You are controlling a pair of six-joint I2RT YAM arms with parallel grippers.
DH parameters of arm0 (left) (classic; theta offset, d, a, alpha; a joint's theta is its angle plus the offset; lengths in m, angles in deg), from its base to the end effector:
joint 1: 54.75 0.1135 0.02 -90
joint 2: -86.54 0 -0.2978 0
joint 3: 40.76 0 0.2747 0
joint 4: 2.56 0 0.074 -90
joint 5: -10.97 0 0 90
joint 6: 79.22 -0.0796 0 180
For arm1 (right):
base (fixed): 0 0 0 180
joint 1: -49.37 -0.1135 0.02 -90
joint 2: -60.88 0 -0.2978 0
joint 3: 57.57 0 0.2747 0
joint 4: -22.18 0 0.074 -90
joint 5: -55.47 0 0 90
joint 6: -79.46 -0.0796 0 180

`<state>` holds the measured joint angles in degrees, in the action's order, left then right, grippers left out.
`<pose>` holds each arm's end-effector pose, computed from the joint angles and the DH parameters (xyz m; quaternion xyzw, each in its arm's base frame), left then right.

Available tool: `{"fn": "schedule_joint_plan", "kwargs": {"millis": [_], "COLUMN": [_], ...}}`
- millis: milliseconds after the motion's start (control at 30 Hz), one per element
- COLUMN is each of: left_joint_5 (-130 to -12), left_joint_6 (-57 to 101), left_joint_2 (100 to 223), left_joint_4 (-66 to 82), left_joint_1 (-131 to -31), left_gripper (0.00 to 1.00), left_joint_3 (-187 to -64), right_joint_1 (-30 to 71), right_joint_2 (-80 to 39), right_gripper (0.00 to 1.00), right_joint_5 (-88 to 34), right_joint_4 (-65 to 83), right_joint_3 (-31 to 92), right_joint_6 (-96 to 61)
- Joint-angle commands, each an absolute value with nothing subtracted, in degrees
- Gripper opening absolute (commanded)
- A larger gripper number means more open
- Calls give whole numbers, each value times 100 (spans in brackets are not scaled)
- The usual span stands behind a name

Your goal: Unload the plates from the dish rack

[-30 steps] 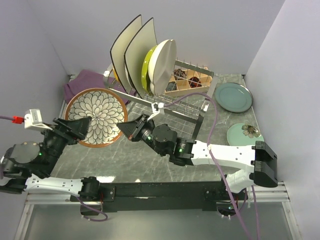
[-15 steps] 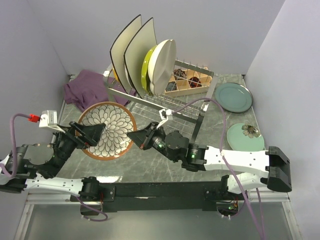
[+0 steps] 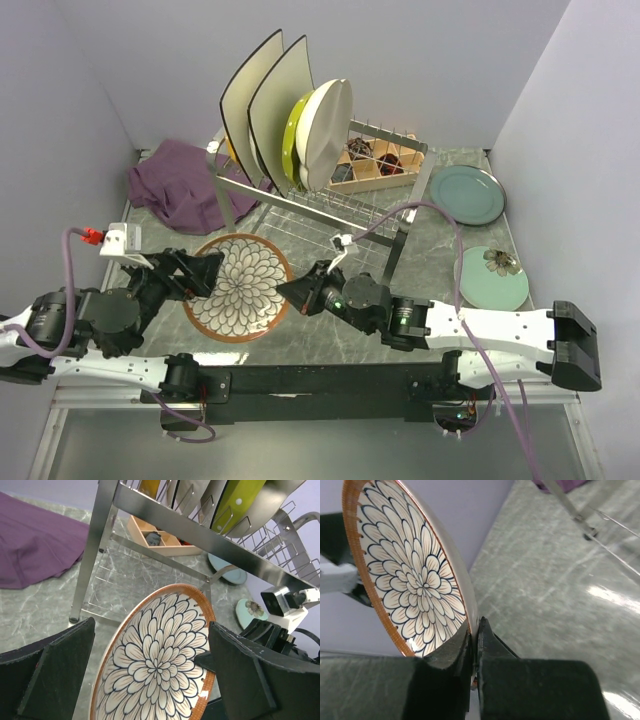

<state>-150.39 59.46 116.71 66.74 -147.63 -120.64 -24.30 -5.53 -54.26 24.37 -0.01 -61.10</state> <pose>0.0736 -0.0376 0.4394 -0.0618 0.7415 -0.2853 0.6042 0.1158 0.2997 0.3269 -0.0358 0.7438 0.5191 0.4195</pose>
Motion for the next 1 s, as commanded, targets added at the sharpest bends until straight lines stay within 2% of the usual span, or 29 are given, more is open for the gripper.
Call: {"fn": "schedule_joint_plan", "kwargs": {"millis": [0, 200, 433, 533, 667, 800, 867, 967], "left_joint_5": [-15225, -15497, -15716, -15805, -15595, -14392, -14119, -13845], "left_joint_6": [5105, 4559, 3076, 2994, 1668, 2043, 2080, 2133], "left_joint_2": [11906, 12363, 12556, 12784, 13118, 13777, 13735, 13129], "left_joint_4": [6008, 5629, 4373, 4371, 3248, 3913, 3644, 2924], "left_joint_1": [-14801, -14801, -14792, -14713, -13969, -12448, -11964, -11856], "left_gripper": [99, 99, 99, 99, 99, 100, 99, 100], "left_joint_3": [-12158, -12334, -12097, -12271, -12306, -12860, -12844, -12616], "right_joint_1": [-2208, -2208, -2217, -2208, -2208, -2208, -2200, -2208], "right_joint_2": [41, 147, 59, 85, -11, -82, -160, -336], "right_gripper": [0, 0, 0, 0, 0, 0, 0, 0], "right_joint_5": [-5774, -5677, -5554, -5502, -5413, -5369, -5335, -5255], "right_joint_4": [3303, 3320, 3497, 3461, 3496, 3602, 3628, 3655], "right_joint_3": [-92, -469, -743, -751, -795, -866, -848, -787], "right_joint_6": [-6547, -6485, -6398, -6345, -6327, -6345, -6327, -6327]}}
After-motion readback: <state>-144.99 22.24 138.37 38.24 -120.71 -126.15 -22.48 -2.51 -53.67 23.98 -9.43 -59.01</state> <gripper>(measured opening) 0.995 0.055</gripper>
